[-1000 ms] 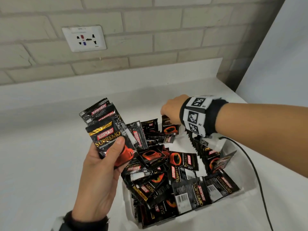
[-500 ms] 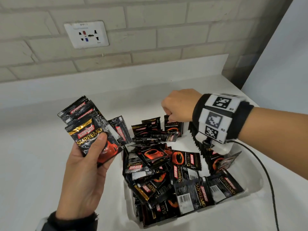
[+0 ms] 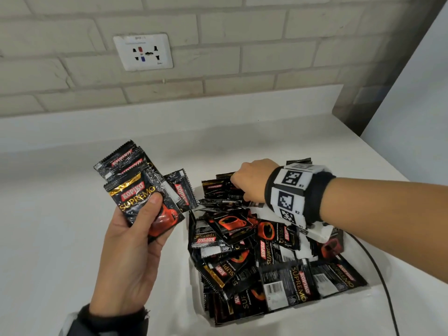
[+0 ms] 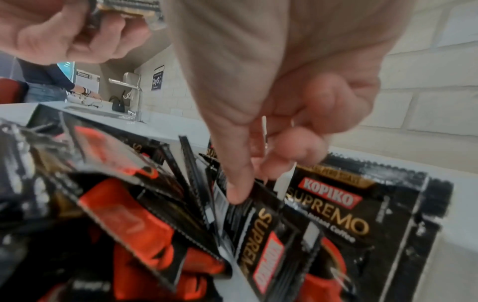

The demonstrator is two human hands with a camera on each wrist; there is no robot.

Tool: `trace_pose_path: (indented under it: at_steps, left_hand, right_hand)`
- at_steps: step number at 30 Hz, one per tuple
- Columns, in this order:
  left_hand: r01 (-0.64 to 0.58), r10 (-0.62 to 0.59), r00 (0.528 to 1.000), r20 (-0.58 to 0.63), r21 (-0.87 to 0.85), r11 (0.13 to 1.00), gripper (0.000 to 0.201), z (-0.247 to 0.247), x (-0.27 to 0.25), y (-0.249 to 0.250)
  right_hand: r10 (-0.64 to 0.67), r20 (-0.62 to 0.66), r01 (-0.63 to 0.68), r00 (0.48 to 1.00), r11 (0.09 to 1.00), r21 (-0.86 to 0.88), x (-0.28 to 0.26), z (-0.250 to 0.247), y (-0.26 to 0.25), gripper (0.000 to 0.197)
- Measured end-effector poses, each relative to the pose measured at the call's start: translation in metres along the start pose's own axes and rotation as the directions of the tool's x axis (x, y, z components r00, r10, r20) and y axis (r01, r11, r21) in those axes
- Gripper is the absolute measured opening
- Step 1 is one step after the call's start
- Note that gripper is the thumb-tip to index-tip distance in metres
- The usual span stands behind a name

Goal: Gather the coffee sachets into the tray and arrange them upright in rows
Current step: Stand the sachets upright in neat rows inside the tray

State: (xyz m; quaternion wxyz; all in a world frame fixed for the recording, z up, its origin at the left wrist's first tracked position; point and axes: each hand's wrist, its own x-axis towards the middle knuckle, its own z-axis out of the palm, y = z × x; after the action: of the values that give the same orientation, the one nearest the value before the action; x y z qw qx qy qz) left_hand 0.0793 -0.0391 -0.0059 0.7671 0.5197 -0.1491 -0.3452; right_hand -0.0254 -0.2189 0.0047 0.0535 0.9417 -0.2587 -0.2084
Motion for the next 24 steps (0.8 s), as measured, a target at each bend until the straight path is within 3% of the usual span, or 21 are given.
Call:
trace_pose_path:
  at_steps: [2,4,6,9,13,18,20,21,24]
  left_hand:
    - [0.008,-0.008,1.0,0.018,0.009,1.0,0.024,-0.001,0.0,-0.002]
    - [0.02,-0.021,0.999,0.033,0.016,1.0,0.026,0.0,0.0,-0.003]
    - [0.026,-0.027,0.999,0.045,0.018,0.999,0.029,0.0,0.001,-0.005]
    - [0.031,-0.033,0.997,0.065,0.026,0.999,0.036,0.001,0.003,-0.005]
    - [0.056,-0.061,0.992,0.108,0.054,0.997,0.021,0.001,0.007,-0.005]
    - [0.075,-0.095,0.981,0.172,0.118,0.99,0.051,0.003,0.007,-0.003]
    - [0.106,-0.128,0.975,0.182,0.128,0.986,0.048,0.004,0.006,-0.003]
    - [0.121,-0.147,0.97,0.196,0.136,0.983,0.051,0.005,0.005,-0.002]
    - [0.178,-0.219,0.933,0.285,0.165,0.97,0.073,0.015,-0.002,-0.003]
  right_hand:
    - [0.011,0.009,-0.011,1.0,1.0,-0.025,0.0,0.002,-0.004,0.009]
    - [0.025,0.001,-0.025,1.0,1.0,-0.015,0.0,0.002,-0.005,0.028]
    - [0.04,-0.013,-0.039,0.999,0.999,0.028,-0.001,-0.002,-0.002,0.032]
    - [0.077,-0.033,-0.075,0.996,0.995,0.07,-0.005,-0.014,0.004,0.013]
    - [0.107,-0.078,-0.099,0.991,0.99,0.101,-0.022,-0.041,0.016,0.015]
    - [0.125,-0.308,-0.079,0.943,0.984,0.158,-0.067,-0.083,0.037,0.004]
    - [0.079,-0.487,0.008,0.87,0.985,0.173,-0.088,-0.093,0.045,0.005]
    - [0.012,-0.597,0.108,0.802,0.98,0.165,-0.099,-0.094,0.048,0.009]
    - [-0.255,-0.814,0.45,0.522,0.893,0.009,-0.127,-0.082,0.037,0.016]
